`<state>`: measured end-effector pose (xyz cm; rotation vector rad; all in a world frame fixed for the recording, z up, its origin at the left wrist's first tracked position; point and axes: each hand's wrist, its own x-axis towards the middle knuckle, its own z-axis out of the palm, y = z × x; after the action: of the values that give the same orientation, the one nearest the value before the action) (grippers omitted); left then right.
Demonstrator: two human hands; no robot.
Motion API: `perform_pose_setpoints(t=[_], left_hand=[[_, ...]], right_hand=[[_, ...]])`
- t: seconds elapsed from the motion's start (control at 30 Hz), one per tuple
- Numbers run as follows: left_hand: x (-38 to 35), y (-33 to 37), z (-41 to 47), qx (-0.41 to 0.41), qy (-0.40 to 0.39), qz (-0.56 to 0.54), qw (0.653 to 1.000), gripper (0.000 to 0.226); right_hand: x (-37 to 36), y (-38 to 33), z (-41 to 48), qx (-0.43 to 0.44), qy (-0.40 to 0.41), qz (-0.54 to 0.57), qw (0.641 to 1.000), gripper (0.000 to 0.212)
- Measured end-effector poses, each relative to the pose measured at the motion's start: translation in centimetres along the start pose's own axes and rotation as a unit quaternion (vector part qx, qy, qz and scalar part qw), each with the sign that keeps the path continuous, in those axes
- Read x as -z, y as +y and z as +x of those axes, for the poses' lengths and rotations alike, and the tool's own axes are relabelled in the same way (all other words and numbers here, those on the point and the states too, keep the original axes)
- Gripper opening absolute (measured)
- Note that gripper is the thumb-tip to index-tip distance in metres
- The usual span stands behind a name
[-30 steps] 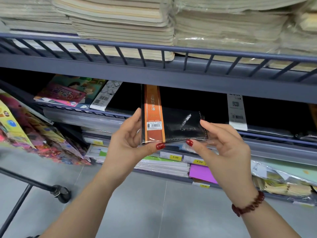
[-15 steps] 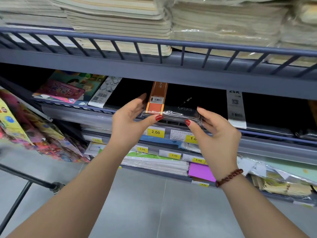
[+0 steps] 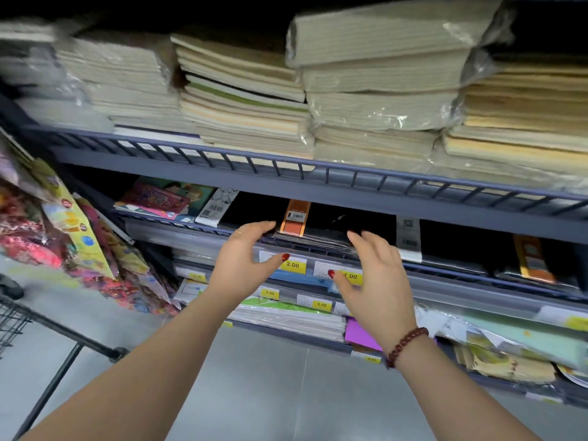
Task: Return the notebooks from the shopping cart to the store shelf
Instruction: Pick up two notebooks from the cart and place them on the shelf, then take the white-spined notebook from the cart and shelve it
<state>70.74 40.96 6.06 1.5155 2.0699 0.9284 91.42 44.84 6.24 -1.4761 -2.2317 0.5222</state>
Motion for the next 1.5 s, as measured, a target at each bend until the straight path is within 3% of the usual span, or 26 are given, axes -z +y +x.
perform_pose_setpoints(t=[0.23, 0.4, 0.77, 1.0, 1.17, 1.5], left_hand=[[8.7, 1.4, -6.0, -0.036, -0.031, 0.187, 0.981, 0.067], [17.8, 1.0, -10.3, -0.019, 0.032, 0.275, 0.961, 0.067], [36.6, -2.8, -24.1, 0.095, 0.148, 0.348, 0.921, 0.062], [45.2, -9.1, -34.7, 0.146, 0.175, 0.35, 0.909, 0.062], [49.7, -14.0, -40.4, 0.157, 0.187, 0.338, 0.909, 0.058], [54.4, -21.5, -42.5, 0.167, 0.211, 0.3, 0.915, 0.058]], right_hand=[[4.5, -7.0, -1.0, 0.131, -0.067, -0.094, 0.985, 0.066], [5.8, -15.0, -1.1, 0.233, -0.093, -0.103, 0.963, 0.066], [3.4, -35.5, -6.7, 0.399, -0.13, -0.088, 0.903, 0.063], [-1.3, -48.5, -14.4, 0.454, -0.145, -0.077, 0.876, 0.061], [-5.4, -55.5, -18.9, 0.445, -0.165, -0.058, 0.878, 0.062], [-12.2, -63.5, -21.2, 0.462, -0.196, -0.059, 0.863, 0.057]])
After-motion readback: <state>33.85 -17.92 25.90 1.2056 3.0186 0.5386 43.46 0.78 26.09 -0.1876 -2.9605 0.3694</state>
